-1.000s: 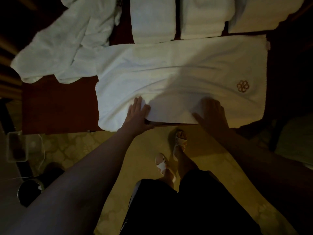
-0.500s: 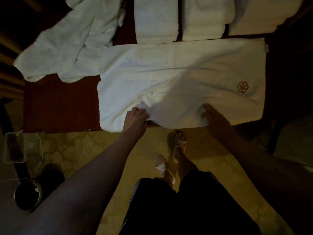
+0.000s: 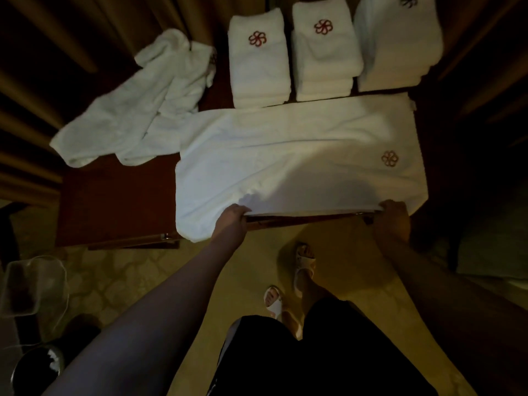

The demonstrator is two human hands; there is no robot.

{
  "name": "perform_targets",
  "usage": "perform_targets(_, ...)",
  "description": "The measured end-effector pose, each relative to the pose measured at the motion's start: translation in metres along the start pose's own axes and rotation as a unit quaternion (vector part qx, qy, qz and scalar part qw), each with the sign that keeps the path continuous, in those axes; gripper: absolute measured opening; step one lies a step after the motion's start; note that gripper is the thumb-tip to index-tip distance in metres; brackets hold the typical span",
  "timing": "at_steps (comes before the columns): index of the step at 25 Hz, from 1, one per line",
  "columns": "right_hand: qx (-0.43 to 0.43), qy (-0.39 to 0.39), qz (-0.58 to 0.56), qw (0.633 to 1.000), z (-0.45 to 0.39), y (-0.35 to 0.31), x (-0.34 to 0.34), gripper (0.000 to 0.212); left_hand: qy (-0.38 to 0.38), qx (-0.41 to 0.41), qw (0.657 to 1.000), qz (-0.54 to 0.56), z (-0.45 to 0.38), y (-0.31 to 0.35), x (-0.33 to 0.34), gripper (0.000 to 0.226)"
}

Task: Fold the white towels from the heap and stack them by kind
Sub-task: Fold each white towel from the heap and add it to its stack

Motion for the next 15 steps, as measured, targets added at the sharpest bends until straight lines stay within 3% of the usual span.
perform_targets(5, -0.057, 0.010, -0.025, 0.998, -0.009, -0.016, -0.020, 0.030, 0.005, -0.076, 0.997, 0.017, -0.012, 0.007, -0.014, 0.029)
perform_targets(8, -0.083, 0.005, -0.017, 0.996, -0.010, -0.021, -0.029, 0.028, -0.065, 0.016, 0.992, -0.109, -0.012, 0.042, 0.009, 0.024)
perform_targets(10, -0.094, -0.016, -0.010, 0.995, -0.012, -0.024, -0.030, 0.027, -0.084, 0.062, 0.986, -0.133, -0.013, 0.067, 0.026, 0.026)
perform_targets(15, -0.110, -0.038, -0.026, 0.993, -0.022, -0.022, -0.030, 0.020, -0.076, 0.045, 0.991, -0.104, -0.023, 0.128, 0.055, 0.023)
Point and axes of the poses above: each hand's wrist, its own z-axis away from the middle knuckle, its own x-axis out of the palm, y = z × x, the point moved 8 cm from there along -z, towards the middle knuckle, and after that the axes turned 13 degrees about -z, right-handed, at the moved point
